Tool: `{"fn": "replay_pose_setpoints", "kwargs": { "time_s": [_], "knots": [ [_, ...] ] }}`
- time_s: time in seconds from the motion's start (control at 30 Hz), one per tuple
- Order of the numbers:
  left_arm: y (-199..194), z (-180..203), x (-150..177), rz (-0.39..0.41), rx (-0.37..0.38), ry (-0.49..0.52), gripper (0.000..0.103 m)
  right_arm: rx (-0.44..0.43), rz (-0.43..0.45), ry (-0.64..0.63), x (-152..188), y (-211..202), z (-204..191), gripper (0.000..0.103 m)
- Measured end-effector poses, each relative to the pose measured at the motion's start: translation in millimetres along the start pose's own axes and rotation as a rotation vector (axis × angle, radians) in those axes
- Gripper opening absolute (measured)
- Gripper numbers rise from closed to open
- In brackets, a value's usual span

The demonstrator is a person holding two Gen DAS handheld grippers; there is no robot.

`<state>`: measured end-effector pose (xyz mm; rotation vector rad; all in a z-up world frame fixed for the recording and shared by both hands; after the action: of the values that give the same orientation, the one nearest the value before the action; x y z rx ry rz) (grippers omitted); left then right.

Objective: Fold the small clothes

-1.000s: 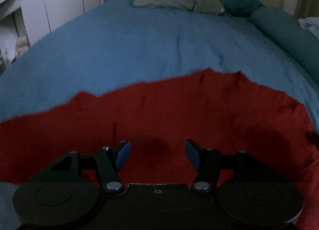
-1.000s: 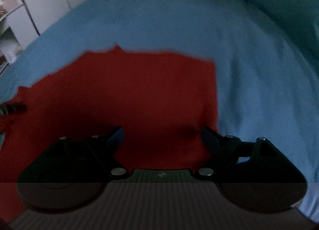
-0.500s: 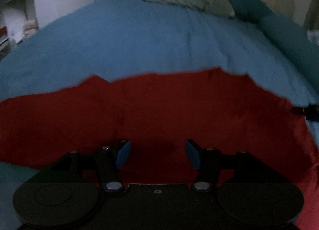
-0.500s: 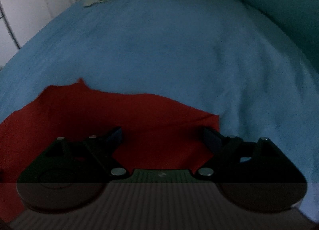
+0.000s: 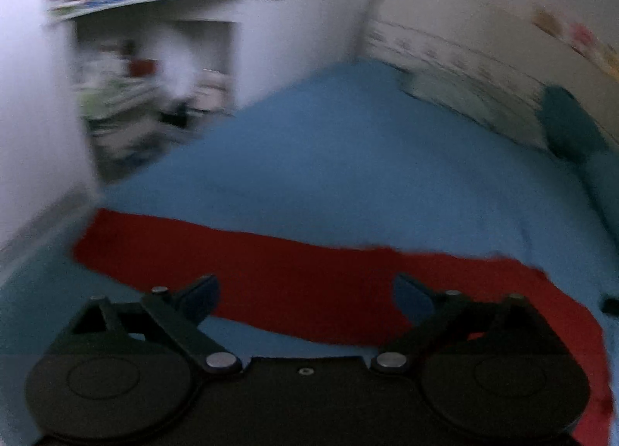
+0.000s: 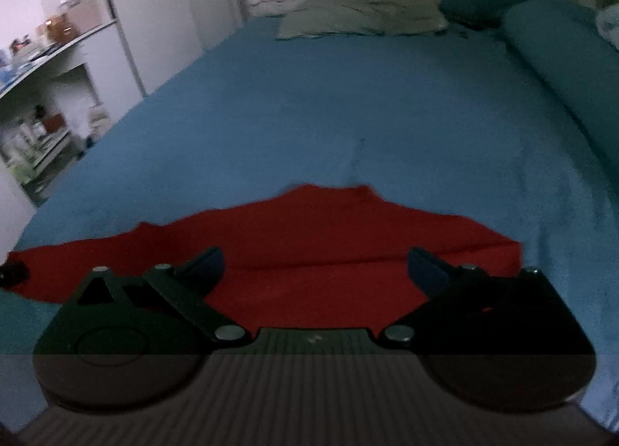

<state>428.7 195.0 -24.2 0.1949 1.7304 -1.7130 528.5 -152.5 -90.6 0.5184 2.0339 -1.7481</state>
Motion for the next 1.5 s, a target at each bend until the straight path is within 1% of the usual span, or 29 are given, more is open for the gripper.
{"fn": "replay_pose_setpoints", "kwargs": {
  "time_s": [0.1,0.17,0.27,0.33,0.4,0.43,0.5,0.63,0.67,0.7,0.77,0.8,0.83,0.87,0.9,0.93,1.07,1.17,1.23,1.37,1.5],
  "knots": [
    [9.7,-57.0,-1.4,-0.014,-0.04,-0.131,0.099,-0.029,-0.022,0.002,6.2,4.5,-35.0,0.103],
    [21.3,-90.4,-1.0,-0.011,-0.07,-0.199,0.099,-0.023,-0.029,0.0,8.1,12.7,-53.5,0.103],
    [41.4,-127.5,-5.9,-0.018,-0.1,-0.258,0.097,-0.016,-0.035,0.002,10.9,27.4,-71.4,0.103],
    [56.8,-148.2,-10.9,-0.016,-0.09,-0.303,0.094,-0.012,-0.039,0.006,10.9,42.7,-80.0,0.103],
    [75.3,-164.7,-17.1,-0.031,-0.087,-0.329,0.082,-0.004,-0.043,0.006,13.2,53.2,-90.8,0.103],
    [83.0,-173.2,-20.0,-0.04,-0.094,-0.336,0.078,0.002,-0.049,0.004,15.2,58.9,-94.2,0.103],
    [101.1,-185.0,-25.9,-0.054,-0.108,-0.339,0.065,0.013,-0.061,-0.007,17.2,68.8,-101.0,0.103],
    [127.9,-202.4,-28.5,-0.083,-0.126,-0.372,0.056,0.03,-0.068,-0.031,20.4,82.3,-108.5,0.103],
    [132.5,-205.0,-29.0,-0.088,-0.137,-0.376,0.051,0.03,-0.069,-0.034,20.6,84.9,-109.4,0.103],
    [136.3,-206.6,-29.9,-0.086,-0.148,-0.383,0.047,0.031,-0.07,-0.037,20.9,86.8,-110.0,0.103],
    [140.6,-207.0,-32.7,-0.074,-0.171,-0.38,0.043,0.027,-0.071,-0.038,20.7,89.3,-110.4,0.103],
    [141.7,-206.0,-34.4,-0.071,-0.188,-0.375,0.032,0.025,-0.072,-0.038,20.8,90.5,-110.1,0.103],
    [142.7,-205.3,-35.3,-0.072,-0.207,-0.371,0.023,0.025,-0.072,-0.036,21.0,91.4,-109.1,0.103],
    [143.5,-203.9,-36.8,-0.073,-0.222,-0.367,0.01,0.025,-0.07,-0.034,21.0,91.2,-107.9,0.103],
    [143.8,-203.1,-38.5,-0.071,-0.219,-0.367,0.007,0.024,-0.068,-0.031,21.0,91.2,-106.1,0.103],
    [142.9,-201.6,-40.3,-0.068,-0.227,-0.366,0.007,0.024,-0.067,-0.027,21.0,91.0,-104.4,0.103],
    [127.4,-179.4,-50.7,-0.019,-0.257,-0.301,0.006,0.034,-0.05,-0.008,20.6,87.5,-90.7,0.103],
    [98.1,-140.1,-61.2,0.046,-0.242,-0.212,0.006,0.038,-0.033,0.021,18.7,81.0,-73.9,0.103],
    [77.9,-103.3,-67.3,0.08,-0.211,-0.138,0.006,0.038,-0.022,0.046,16.9,75.0,-59.8,0.103],
    [40.7,-9.4,-69.0,0.136,-0.09,0.035,0.006,0.056,0.012,0.095,11.8,55.1,-25.5,0.103],
    [13.0,103.9,-52.3,0.157,0.089,0.218,0.006,0.079,0.049,0.162,9.0,29.7,19.1,0.103]
  ]
}}
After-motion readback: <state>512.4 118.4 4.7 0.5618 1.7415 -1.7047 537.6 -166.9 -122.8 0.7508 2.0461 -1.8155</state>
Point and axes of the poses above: each gripper's, at about its wrist camera, not at the fingertips, and y roughly the way its jaws point, z to its right, x to its underside, the point moved 4 cm from there along y, roughly the way its jaws point, and after that the axes turned 14 degrees about -z, right-handed, at the moved point
